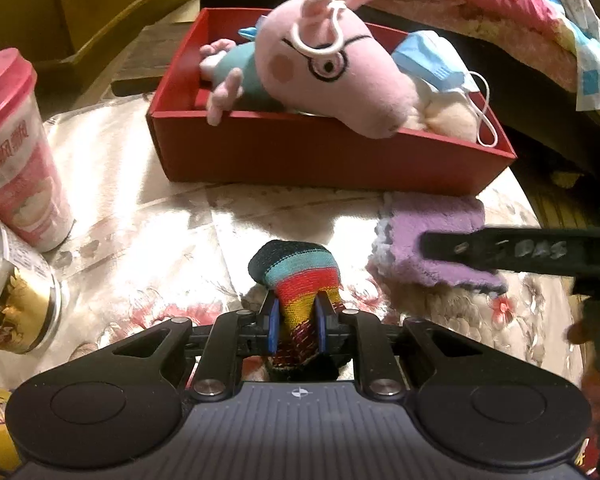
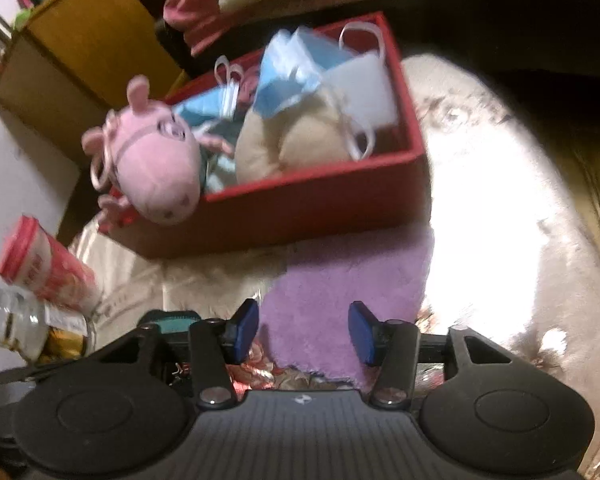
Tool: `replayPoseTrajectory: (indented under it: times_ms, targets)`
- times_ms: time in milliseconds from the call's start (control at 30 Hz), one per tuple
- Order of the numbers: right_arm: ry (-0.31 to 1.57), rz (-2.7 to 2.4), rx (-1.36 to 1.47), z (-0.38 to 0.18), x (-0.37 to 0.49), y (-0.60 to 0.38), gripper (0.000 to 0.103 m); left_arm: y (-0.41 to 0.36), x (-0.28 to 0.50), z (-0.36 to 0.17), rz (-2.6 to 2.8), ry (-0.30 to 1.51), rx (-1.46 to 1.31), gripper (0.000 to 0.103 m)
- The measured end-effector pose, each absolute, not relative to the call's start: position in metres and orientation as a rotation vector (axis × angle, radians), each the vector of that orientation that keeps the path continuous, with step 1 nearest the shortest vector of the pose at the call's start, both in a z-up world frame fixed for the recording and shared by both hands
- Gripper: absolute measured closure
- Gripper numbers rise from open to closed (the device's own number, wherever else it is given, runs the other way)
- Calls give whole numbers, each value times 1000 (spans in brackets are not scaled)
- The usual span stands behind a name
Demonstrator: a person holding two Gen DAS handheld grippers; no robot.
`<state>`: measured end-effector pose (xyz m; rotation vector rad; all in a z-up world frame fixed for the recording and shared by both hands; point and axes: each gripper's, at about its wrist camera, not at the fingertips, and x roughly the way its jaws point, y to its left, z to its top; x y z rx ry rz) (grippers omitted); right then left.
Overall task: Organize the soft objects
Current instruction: 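Grasp the rainbow-striped sock with the left tool, then grasp the purple cloth with the right tool while the left tool holds the sock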
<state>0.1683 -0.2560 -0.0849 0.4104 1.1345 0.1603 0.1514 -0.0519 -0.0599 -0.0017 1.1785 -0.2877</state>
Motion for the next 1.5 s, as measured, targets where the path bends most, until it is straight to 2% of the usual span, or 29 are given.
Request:
replayPoseTrajectory:
  times_ms: [33,200,267,300,533,700,1033,1100,1167,1233,1267,1333,1400,1433,1500]
  targets:
    - [1152,164,393,-88,169,-252,62,-54,150,-59,-292,1180,0,87]
    - [1150,174,249,-97,170,-233,63,-61,151,-63,-304,1182,30,86]
    - [1156,156,209,-97,170,-233,84,-61,151,-63,-309,1186,29,85]
    - [1160,141,178,-96,169,-236,102,-60,151,-63,-307,1187,25,84]
    - [1180,262,387,-88,153,-269,103,-59,152,-57,-321,1187,17,81]
    - [1117,392,540,-57,131,-275,103,-61,149,-44,-341,1160,5,84]
    - [967,484,661,-3,122,-277,103,-60,145,-6,-377,1083,-35,85]
    - [951,475,664,0,123,-279,103,-59,143,-5,-372,1090,-21,81]
    - [938,465,671,1,123,-281,103,-63,142,-13,-352,1088,11,61]
    - [932,458,676,2,125,-282,103,-69,144,-26,-312,1078,67,47]
    - [927,454,676,2,125,-282,103,-72,146,-34,-304,1101,83,46]
    - [930,448,666,3,125,-284,103,-74,147,-50,-296,1149,76,50]
    - [930,441,663,2,125,-286,103,-75,145,-64,-290,1196,93,68]
    - [932,437,667,1,125,-288,103,-74,144,-69,-291,1216,98,82]
    - [932,422,670,1,125,-292,103,-71,143,-73,-289,1230,85,85]
